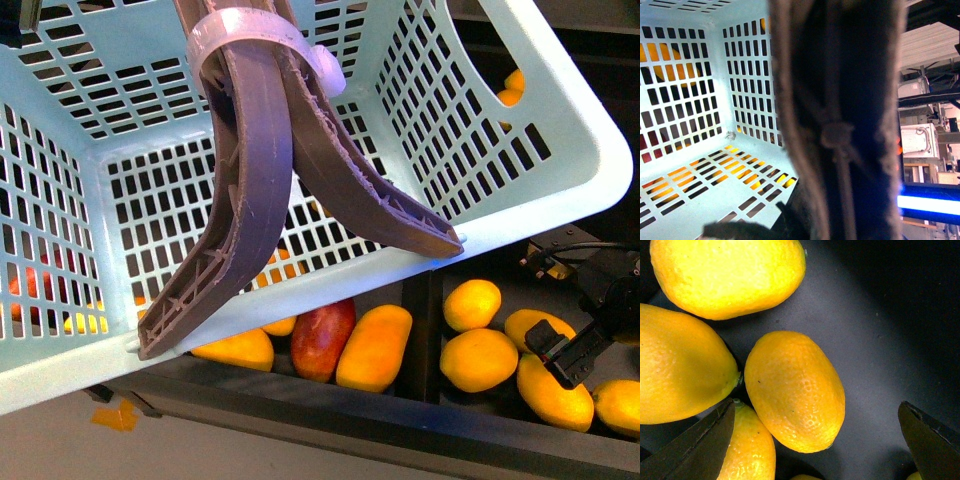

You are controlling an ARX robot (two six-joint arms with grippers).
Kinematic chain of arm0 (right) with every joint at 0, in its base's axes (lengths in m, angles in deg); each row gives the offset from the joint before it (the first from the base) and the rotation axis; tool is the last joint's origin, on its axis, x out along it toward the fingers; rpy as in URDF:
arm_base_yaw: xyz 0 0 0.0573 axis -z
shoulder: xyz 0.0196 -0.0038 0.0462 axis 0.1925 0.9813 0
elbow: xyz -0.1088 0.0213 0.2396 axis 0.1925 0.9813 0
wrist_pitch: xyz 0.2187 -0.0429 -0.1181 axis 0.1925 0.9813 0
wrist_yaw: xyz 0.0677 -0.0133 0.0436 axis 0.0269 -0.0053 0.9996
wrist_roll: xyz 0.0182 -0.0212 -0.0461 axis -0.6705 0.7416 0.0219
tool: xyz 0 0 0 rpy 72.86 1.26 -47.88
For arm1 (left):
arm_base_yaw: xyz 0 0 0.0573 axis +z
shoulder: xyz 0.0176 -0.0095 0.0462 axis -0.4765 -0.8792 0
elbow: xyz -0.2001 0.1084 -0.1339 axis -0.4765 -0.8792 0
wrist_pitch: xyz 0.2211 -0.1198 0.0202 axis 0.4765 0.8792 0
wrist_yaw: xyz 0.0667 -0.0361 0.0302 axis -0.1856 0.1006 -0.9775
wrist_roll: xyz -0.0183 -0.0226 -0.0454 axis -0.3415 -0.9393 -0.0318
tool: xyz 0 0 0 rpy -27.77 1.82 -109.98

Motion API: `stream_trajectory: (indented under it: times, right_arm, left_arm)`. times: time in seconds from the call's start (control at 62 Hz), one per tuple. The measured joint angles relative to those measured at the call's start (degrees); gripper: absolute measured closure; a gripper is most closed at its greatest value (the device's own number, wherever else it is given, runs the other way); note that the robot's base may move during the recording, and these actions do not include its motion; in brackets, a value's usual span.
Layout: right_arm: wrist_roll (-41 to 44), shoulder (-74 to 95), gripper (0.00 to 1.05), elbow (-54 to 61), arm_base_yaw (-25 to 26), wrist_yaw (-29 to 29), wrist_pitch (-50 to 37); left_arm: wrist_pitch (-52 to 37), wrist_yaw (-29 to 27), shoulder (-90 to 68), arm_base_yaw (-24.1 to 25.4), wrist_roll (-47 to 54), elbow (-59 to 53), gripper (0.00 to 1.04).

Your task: Pick lemon and mango into basket

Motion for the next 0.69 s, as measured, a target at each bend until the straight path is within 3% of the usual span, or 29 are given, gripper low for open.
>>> stream_trajectory:
  times: [0.694]
  right_arm:
    - [0.7, 8.26, 0.09, -8.92, 1.01, 0.68, 4.48]
  left_arm:
    - [0.0, 0.0, 0.0, 0.0, 0.0, 0.0, 1.0]
